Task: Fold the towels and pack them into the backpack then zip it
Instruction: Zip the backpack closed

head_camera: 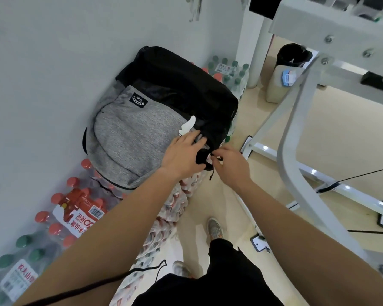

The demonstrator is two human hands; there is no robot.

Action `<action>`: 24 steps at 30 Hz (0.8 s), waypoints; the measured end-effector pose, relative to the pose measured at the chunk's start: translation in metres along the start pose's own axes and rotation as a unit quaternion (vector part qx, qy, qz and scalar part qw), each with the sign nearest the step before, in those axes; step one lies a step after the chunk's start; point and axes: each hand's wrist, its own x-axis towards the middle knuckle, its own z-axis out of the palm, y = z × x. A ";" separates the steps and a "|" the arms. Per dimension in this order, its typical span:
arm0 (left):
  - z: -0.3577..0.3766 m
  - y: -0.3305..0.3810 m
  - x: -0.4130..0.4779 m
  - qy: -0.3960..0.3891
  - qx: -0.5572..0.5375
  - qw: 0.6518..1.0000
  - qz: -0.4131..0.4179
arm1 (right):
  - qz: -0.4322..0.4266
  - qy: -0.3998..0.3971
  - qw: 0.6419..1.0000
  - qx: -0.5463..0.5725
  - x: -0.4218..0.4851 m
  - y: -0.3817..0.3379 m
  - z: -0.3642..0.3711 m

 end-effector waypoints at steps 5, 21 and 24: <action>0.001 -0.004 0.003 -0.012 -0.008 1.000 0.008 | -0.009 0.031 0.999 -0.011 -0.012 -0.011 0.010; -0.008 0.011 -0.006 0.087 -0.026 0.995 0.029 | -0.006 -0.075 0.994 0.079 -0.005 -0.009 -0.018; -0.007 0.014 -0.008 0.089 -0.009 0.996 0.027 | 0.000 -0.080 0.990 0.118 -0.005 -0.014 -0.023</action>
